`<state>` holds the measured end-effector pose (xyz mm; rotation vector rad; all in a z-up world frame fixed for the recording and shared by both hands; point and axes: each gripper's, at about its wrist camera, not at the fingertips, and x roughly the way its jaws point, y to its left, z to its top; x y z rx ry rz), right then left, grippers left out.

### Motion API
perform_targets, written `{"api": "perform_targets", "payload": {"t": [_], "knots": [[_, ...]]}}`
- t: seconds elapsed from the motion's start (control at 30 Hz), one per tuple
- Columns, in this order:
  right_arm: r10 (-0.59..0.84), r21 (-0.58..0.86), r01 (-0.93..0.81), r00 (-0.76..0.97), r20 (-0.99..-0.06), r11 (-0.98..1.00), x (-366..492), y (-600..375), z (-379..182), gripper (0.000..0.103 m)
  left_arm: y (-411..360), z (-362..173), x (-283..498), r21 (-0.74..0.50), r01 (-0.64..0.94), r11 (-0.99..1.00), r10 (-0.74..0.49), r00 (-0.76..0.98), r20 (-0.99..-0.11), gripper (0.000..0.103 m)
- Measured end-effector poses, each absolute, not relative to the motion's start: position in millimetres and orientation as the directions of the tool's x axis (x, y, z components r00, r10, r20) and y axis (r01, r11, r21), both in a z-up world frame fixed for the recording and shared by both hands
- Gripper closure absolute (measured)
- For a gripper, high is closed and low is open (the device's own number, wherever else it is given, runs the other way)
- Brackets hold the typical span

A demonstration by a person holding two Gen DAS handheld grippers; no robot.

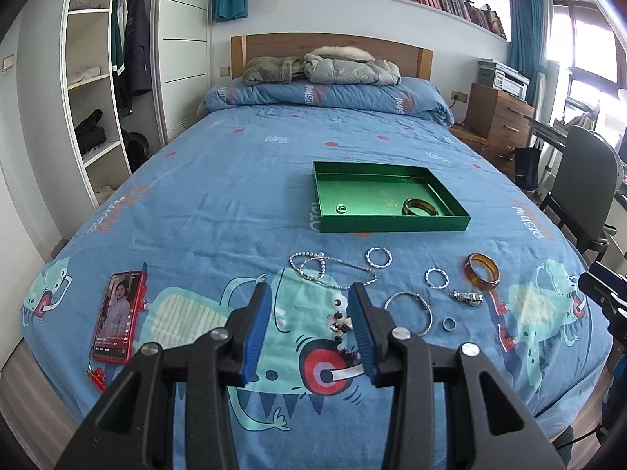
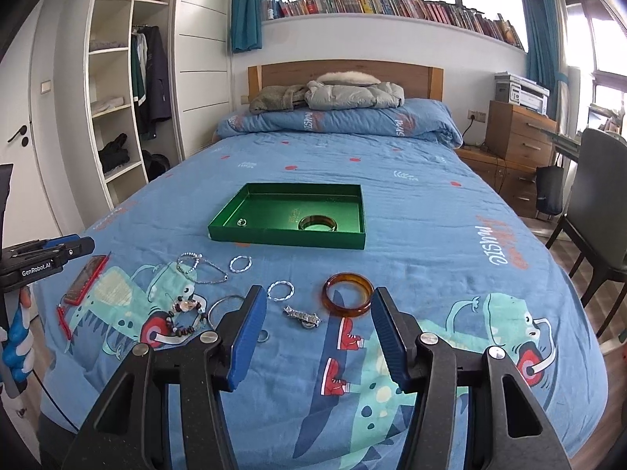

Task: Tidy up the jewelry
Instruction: 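Grasp the beaded bracelet with the left gripper while the right gripper grasps a silver band ring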

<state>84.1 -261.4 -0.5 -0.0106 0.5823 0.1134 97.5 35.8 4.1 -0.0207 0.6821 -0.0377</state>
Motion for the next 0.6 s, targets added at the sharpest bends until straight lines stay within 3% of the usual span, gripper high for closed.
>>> {"api": "perform_targets", "payload": {"t": [0.6], "knots": [[0.279, 0.139, -0.252, 0.689, -0.669, 0.958, 120, -238, -91, 0.065, 22, -84, 128, -0.067, 0.074, 0.995, -0.098, 0.625, -0.774, 0.064]]}}
